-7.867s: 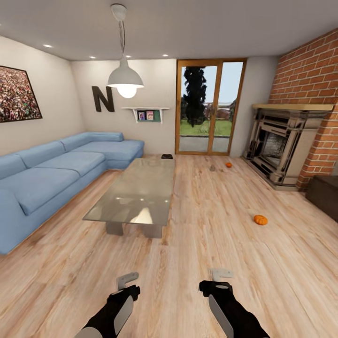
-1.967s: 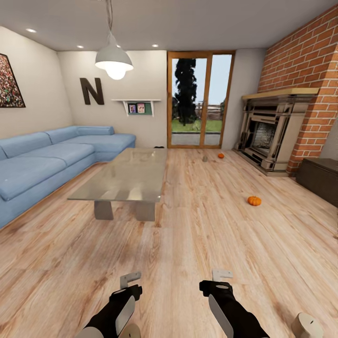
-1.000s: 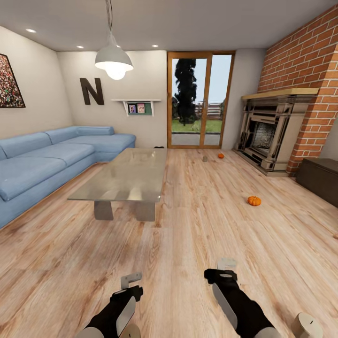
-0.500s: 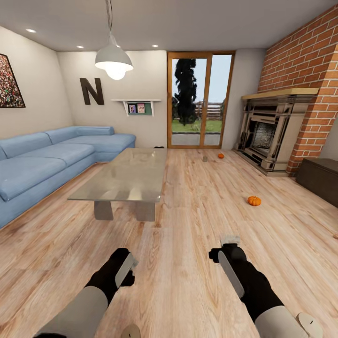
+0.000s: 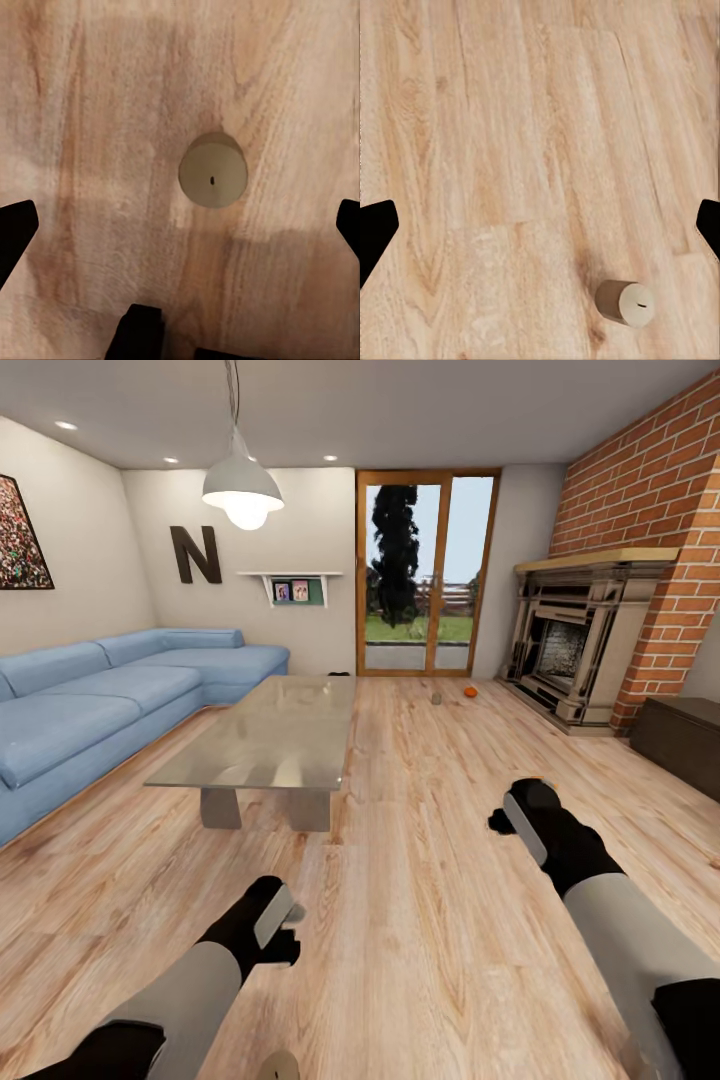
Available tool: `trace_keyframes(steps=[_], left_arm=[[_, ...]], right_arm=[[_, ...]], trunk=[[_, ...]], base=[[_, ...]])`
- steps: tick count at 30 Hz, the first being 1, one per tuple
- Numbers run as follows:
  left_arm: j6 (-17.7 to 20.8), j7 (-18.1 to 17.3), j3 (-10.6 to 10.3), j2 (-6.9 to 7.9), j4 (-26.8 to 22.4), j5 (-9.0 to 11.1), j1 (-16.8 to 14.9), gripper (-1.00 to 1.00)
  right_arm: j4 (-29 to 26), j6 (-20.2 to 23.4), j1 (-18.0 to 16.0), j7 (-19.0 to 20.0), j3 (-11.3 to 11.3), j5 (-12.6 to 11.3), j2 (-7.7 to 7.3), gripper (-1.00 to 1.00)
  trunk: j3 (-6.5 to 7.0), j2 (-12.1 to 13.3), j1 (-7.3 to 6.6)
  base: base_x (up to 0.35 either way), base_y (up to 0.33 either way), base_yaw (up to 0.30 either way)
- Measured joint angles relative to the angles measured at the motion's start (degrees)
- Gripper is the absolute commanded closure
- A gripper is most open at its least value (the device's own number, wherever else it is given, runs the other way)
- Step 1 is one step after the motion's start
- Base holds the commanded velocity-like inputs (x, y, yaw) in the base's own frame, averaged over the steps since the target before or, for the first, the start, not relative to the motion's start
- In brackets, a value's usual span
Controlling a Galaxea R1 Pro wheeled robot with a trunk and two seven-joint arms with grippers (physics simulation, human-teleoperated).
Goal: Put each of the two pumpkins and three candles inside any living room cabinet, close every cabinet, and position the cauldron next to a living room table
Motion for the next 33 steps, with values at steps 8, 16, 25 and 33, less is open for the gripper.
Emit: trace_keyframes(steps=[8, 16, 25, 33], left_arm=[[-5.45, 0.05, -0.09, -0.05, -0.38, 2.85, -0.02, -1.00], [-13.22, -0.04, -0.18, 0.35, -1.18, 2.99, -0.02, -1.00], [-14.88, 0.13, -0.62, 0.39, -4.61, 2.70, -0.06, -1.00], [-14.99, 0.01, -0.73, 0.25, -5.28, 2.71, -0.06, -1.00]], right_arm=[[1.30, 0.32, -13.83, 1.44, 0.05, 0.53, -5.72, -1.00], [0.89, 0.26, -19.85, 2.41, 0.14, 0.18, -8.93, -1.00], [0.80, 0.25, -20.65, 2.89, 0.31, 2.98, -9.36, -1.00], [0.89, 0.25, -20.68, 6.87, 0.32, 3.48, -11.14, -1.00]], trunk=[[0.01, 0.00, -0.01], [-0.36, -0.78, 0.44], [-1.97, -4.39, 2.41], [-3.41, -7.60, 4.17]], base=[[0.000, 0.000, 0.000], [0.000, 0.000, 0.000], [0.000, 0.000, 0.000], [0.000, 0.000, 0.000]])
